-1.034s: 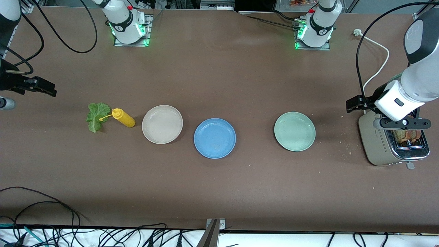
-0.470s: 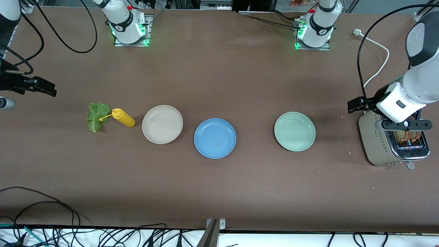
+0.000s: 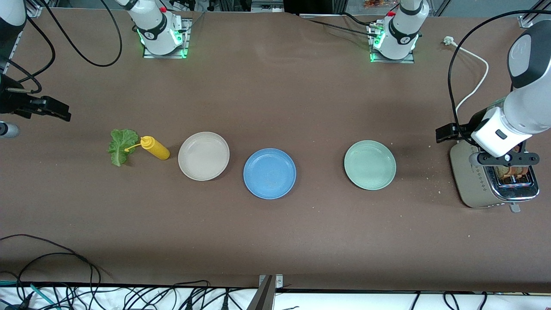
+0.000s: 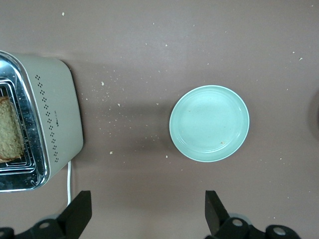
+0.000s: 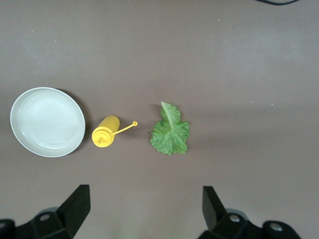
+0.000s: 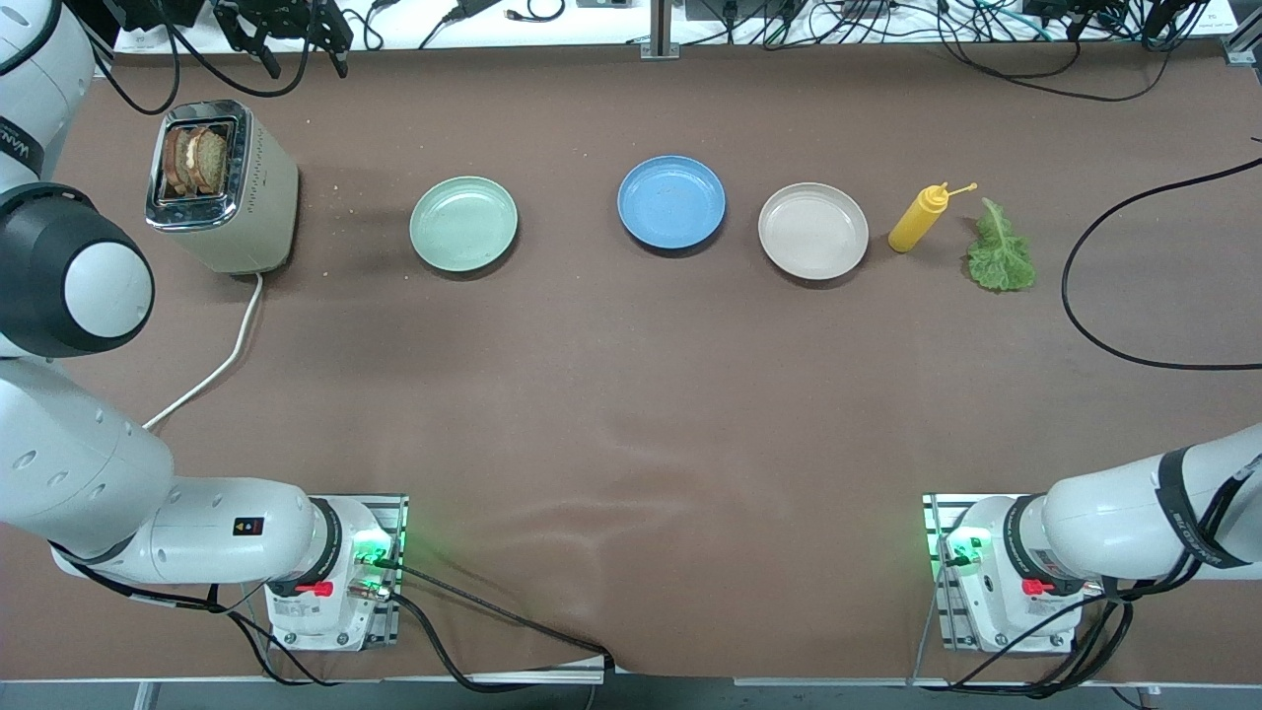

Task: Make sandwich in blue plate with both arms
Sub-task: 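Lower the left gripper over the toaster slot above the bread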

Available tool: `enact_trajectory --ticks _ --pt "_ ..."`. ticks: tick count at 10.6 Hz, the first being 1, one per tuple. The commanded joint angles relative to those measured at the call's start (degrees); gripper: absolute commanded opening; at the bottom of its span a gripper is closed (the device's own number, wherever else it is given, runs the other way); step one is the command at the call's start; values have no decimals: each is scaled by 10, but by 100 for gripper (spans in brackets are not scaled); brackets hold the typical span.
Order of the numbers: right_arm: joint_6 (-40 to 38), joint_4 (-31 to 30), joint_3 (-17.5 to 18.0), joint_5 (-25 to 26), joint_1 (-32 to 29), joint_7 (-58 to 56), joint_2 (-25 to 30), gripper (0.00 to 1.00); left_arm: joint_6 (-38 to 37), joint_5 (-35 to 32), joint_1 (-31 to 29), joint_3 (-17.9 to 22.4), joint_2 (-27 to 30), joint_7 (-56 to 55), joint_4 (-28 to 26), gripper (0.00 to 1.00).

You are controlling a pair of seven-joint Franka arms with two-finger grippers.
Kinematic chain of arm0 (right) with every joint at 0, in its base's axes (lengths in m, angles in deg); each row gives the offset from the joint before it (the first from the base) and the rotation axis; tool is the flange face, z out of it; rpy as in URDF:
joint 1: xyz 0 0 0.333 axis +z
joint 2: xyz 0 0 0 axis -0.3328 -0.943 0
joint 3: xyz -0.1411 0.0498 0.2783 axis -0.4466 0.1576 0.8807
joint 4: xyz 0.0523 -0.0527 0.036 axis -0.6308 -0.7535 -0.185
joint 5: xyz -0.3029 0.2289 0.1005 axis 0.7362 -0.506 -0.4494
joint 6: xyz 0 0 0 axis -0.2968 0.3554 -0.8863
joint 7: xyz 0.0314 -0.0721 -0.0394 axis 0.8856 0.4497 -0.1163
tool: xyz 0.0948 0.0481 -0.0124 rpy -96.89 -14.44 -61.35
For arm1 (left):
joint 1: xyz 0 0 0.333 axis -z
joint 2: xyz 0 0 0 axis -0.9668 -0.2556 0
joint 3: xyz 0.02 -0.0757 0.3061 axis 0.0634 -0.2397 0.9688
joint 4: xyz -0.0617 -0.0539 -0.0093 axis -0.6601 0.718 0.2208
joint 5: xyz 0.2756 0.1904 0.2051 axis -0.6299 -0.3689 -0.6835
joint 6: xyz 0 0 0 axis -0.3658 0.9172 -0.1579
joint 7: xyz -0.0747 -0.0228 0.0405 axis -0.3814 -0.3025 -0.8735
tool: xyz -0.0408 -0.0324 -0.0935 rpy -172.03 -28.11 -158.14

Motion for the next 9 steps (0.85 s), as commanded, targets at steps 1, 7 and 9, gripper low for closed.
enact_trajectory --ticks 1,7,9 --pt "-10 13 0 1 -2 1 -4 100 -3 3 -15 0 0 11 -12 100" --pt "-9 13 0 1 -3 2 -4 100 -3 11 -46 -5 1 34 -11 100" --pt "-10 13 0 1 -3 2 -4 100 -4 10 -43 -7 13 34 -13 100"
